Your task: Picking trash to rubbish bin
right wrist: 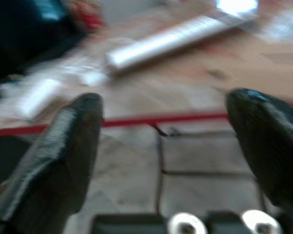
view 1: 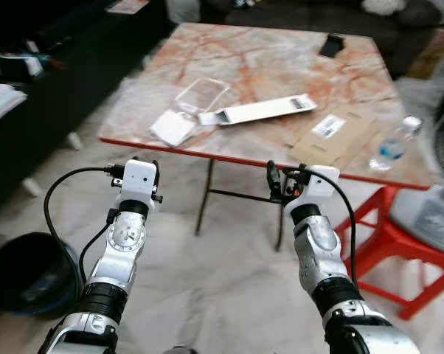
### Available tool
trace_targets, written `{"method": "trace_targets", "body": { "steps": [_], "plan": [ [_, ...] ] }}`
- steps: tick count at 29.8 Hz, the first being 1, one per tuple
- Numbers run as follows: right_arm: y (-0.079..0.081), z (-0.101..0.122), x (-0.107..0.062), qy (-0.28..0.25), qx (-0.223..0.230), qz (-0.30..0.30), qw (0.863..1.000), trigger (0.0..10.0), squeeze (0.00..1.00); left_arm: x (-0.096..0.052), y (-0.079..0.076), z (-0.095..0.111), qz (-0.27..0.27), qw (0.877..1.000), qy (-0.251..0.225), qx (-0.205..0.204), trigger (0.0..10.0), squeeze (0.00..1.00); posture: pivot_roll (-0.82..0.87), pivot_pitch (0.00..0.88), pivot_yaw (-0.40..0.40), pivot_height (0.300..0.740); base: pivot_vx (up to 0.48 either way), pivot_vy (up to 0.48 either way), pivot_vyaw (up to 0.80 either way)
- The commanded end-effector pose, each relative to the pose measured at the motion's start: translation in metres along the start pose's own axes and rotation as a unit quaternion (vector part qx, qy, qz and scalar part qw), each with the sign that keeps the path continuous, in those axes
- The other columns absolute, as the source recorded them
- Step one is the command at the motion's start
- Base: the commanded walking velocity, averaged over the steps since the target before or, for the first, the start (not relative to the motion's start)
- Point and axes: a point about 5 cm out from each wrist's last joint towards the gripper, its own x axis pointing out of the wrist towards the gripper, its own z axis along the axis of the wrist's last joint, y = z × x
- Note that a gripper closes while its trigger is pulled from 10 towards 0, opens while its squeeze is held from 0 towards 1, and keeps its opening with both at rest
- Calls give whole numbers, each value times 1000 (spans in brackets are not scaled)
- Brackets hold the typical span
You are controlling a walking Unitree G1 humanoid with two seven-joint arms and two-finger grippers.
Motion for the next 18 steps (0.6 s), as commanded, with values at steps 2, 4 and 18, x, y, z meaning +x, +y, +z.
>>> {"method": "trace_targets", "body": {
  "steps": [2, 4, 18],
  "plan": [
    [3, 2, 2, -9, 10, -8, 1000, 10000, 0, 6, 3, -1, -10, 1000, 9, 15, 10000, 0, 45, 37, 59, 740, 0, 424, 0],
    [3, 1, 2, -8, 12, -10, 1000, 10000, 0, 7, 4, 0, -10, 1000, 8, 16, 10000, 0, 48, 39, 58, 740, 0, 424, 0],
    [22, 4, 9, -9, 10, 17, 1000, 10000, 0, 2, 12, -9, 44, 998, 21, -33, 10000, 0, 75, 50, 16, 740, 0, 230, 0]
  ]
}}
